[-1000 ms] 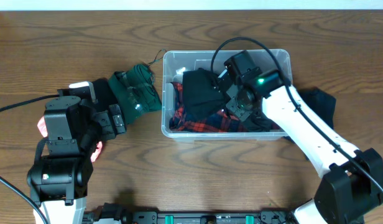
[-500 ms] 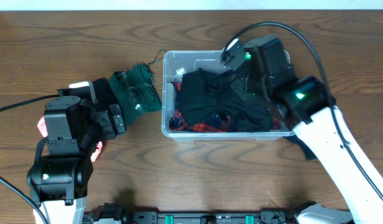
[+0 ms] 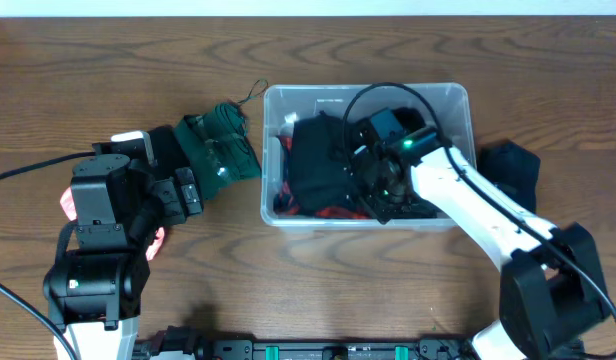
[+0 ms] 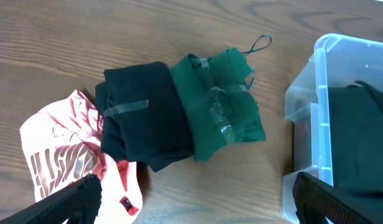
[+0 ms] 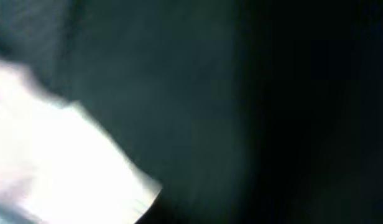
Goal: Pack container
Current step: 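Grasp the black garment and place it into the bin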
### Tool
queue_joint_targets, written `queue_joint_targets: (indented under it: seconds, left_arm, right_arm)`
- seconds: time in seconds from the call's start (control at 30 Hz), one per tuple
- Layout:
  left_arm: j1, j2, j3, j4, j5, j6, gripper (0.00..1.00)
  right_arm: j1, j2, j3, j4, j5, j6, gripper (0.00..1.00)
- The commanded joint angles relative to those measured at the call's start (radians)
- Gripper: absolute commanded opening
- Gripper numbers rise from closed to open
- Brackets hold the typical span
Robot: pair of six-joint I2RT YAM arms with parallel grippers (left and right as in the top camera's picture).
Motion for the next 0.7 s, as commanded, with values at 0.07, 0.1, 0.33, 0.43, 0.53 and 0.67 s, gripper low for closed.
queue_joint_targets:
  seconds: [0.07,0.1,0.33,0.43,0.53,0.67]
  left_arm:
    - [-0.003,0.000,0.020,0.001,-0.001,-0.008,0.98]
    - [-0.003,0.000,0.020,0.001,-0.001,-0.008,0.98]
    - [-0.003,0.000,0.020,0.001,-0.001,-0.008,0.98]
    - [-0.003,0.000,0.020,0.000,-0.001,-0.008,0.98]
    - [-0.003,0.000,0.020,0.000,-0.001,-0.008,0.98]
    - [-0.003,0.000,0.020,0.000,-0.001,-0.008,0.98]
  right_arm:
    - [-0.032,0.037,-0.021,0.056,0.178,0.072,0.09]
    - [-0.040,0.035,-0.008,0.058,0.182,0.071,0.11]
    - [-0.053,0.005,0.187,-0.042,0.203,0.037,0.24]
    - [-0.071,-0.053,0.264,-0.047,0.229,0.068,0.32]
    - [-0.116,-0.126,0.302,-0.021,0.230,0.101,0.56]
    - [-0.225,-0.226,0.304,-0.016,0.230,0.176,0.64]
